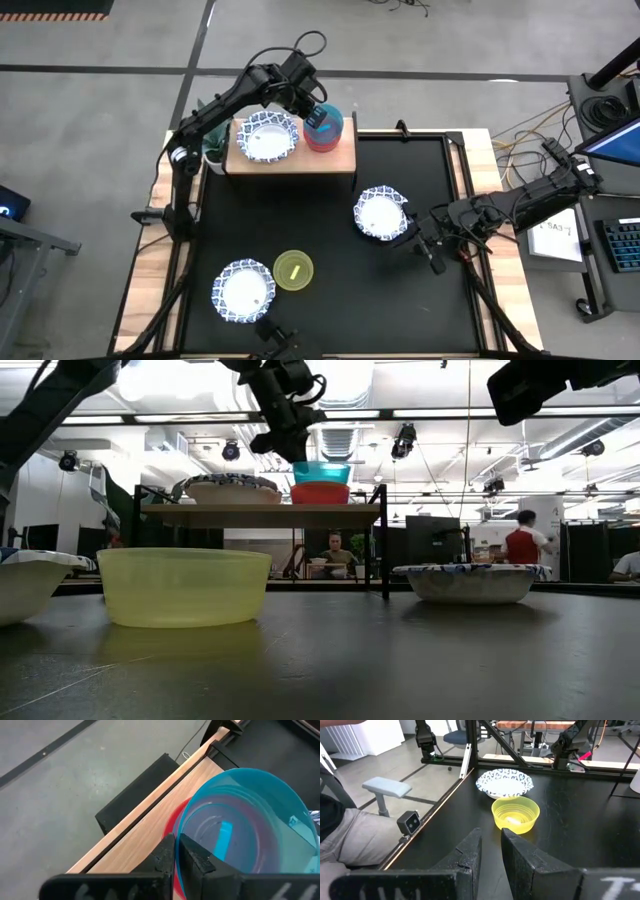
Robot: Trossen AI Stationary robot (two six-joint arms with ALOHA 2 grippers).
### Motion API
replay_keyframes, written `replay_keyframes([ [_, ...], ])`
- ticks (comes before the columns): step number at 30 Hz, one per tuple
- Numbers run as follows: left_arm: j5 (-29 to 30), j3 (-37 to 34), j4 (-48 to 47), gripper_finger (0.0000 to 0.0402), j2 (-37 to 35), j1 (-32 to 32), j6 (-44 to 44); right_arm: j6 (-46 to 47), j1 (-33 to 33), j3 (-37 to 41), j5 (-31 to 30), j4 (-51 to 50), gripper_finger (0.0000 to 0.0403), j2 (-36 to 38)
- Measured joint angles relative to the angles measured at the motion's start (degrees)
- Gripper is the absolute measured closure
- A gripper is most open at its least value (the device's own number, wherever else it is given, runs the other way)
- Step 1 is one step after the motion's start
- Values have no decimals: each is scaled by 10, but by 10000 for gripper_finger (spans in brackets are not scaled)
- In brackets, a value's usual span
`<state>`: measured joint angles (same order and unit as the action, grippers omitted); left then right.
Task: Place and stack bowls onto a shelf
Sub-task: Stack the blue bowl on top of the orange bowl on the shelf
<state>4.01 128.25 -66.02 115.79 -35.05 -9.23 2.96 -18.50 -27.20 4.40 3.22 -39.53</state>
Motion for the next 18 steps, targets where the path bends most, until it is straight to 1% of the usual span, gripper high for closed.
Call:
replay_keyframes([
  [3, 0, 0, 0, 392, 0, 0, 0, 0, 0, 0, 0, 0, 339, 0],
  [6, 0, 0, 0, 374, 0, 0, 2, 0, 0, 0, 0, 0, 339, 0],
  [13, 1, 2, -1, 314, 0, 0, 9, 1, 0, 0, 0, 0, 339, 0],
  [18, 1, 36, -25, 285, 0, 0, 35, 5, 0, 0, 0, 0, 339, 0],
])
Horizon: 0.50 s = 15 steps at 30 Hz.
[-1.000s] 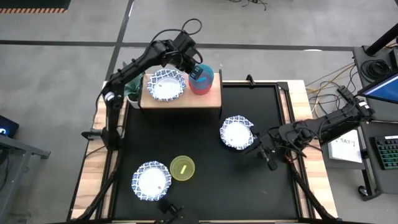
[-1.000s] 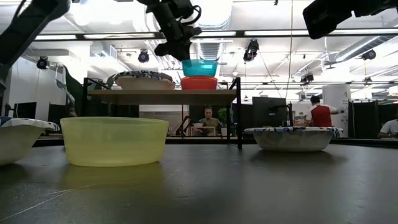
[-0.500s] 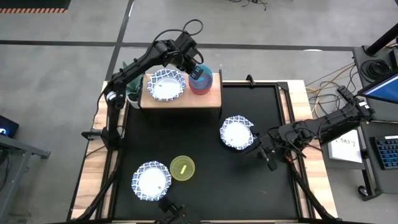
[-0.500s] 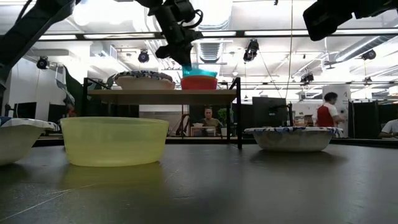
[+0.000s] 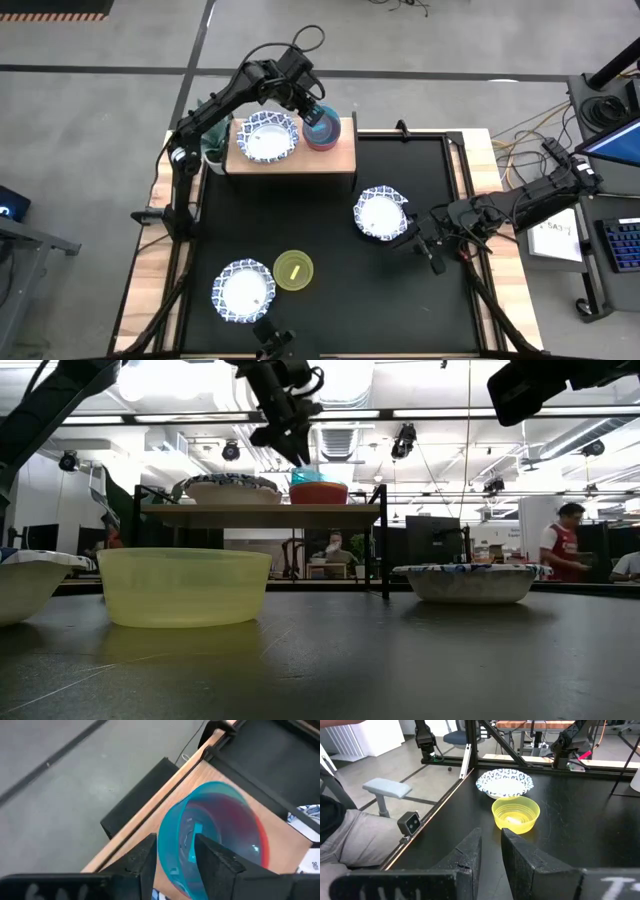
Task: Place and stack bowls onto a shelf
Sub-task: Stack the blue bowl on top of the orange bowl on the shelf
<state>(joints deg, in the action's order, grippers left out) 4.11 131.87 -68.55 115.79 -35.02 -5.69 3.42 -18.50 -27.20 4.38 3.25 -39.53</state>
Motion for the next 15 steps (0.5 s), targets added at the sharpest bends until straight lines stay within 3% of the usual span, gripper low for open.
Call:
replay_keyframes([
  [6, 1, 22, -28, 295, -12, 2, 39, 0, 0, 0, 0, 0, 339, 0],
  [13, 26, -13, -37, 388, -9, 5, 52, -3, 0, 0, -8, 0, 339, 0],
  [15, 29, -26, -37, 396, -9, 5, 51, -3, 0, 0, -19, 0, 339, 0],
])
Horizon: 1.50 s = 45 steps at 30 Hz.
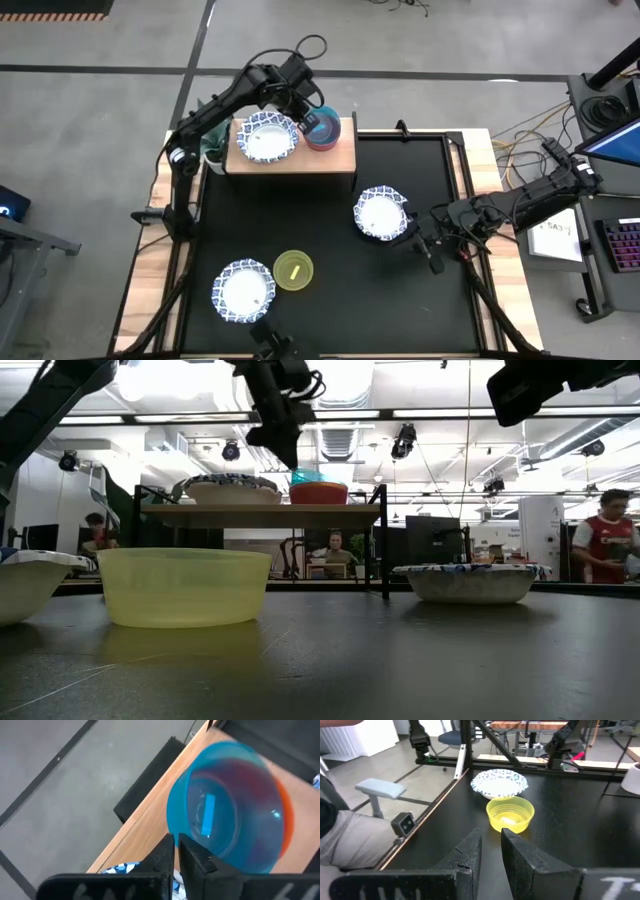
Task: Place and stack bowls onto a shelf
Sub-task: Stack the blue bowl on top of the orange bowl on the shelf, then stack the white patterned bowl on top of the white patterned bowl on the shelf
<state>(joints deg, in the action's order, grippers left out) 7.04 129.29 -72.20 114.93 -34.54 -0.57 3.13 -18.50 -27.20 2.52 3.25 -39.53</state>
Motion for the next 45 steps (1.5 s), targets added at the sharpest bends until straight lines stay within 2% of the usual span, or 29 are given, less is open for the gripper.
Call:
replay_keyframes([
  [5, 2, -23, 3, 389, 0, 0, -1, -1, 0, 0, -2, 0, 339, 0],
  [9, 28, -26, 2, 399, 1, 0, -1, -1, 0, 0, -2, 0, 339, 0],
  [18, 26, 36, 5, 401, -9, 9, 0, -2, 0, 1, -12, 0, 339, 0],
  [25, 15, 1, 5, 401, -1, 18, 0, -7, 0, 3, -12, -1, 339, 0],
  [30, 40, -20, 13, 401, 3, 17, -4, -7, 0, 6, -13, -1, 339, 0],
  [37, 41, -30, 13, 402, 3, 19, -6, -8, 0, 6, -13, -1, 339, 0],
  [45, 41, -30, 8, 402, -26, 73, -2, -1, 0, 10, -48, 0, 339, 0],
])
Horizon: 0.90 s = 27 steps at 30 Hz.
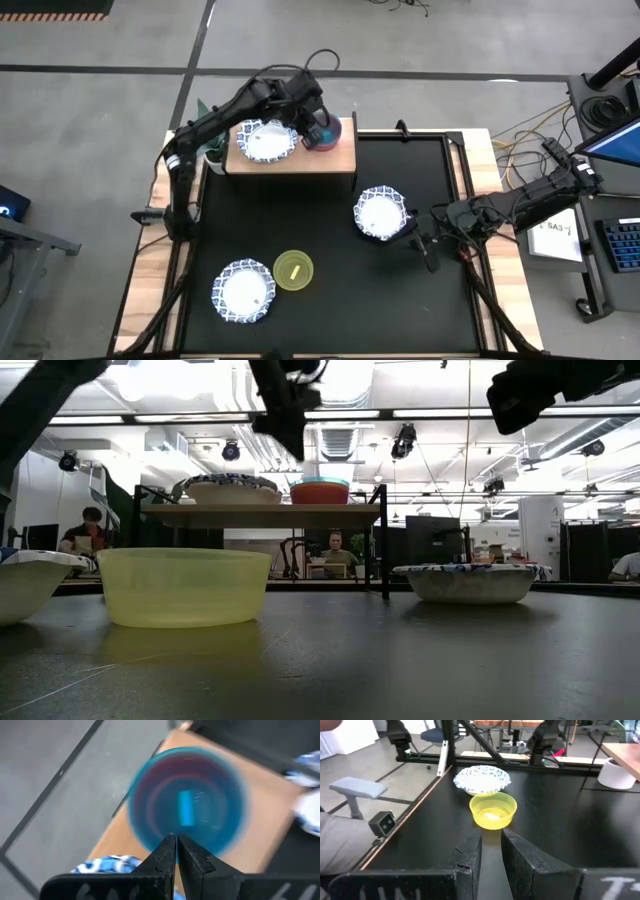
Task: Place and stack bowls onto a shelf
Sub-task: Stack the white patterned bowl on top of the white patterned bowl on the shelf
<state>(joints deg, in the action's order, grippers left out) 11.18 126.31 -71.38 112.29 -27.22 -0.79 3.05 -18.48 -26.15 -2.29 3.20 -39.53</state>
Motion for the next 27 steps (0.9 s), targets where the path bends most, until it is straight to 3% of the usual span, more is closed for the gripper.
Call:
replay_keyframes([
  [5, 0, -22, 2, 402, -42, 72, 3, 24, 0, 3, -41, 0, 339, 0],
  [9, 3, -82, 40, 402, -98, 138, 4, 59, 0, 10, -78, 0, 339, 0],
  [17, 6, -334, 250, 401, -259, 276, -44, 157, 0, 37, -112, -1, 339, -14],
  [27, 133, -600, 500, 401, -401, 413, -47, 173, 5, -38, -129, -30, 339, -122],
])
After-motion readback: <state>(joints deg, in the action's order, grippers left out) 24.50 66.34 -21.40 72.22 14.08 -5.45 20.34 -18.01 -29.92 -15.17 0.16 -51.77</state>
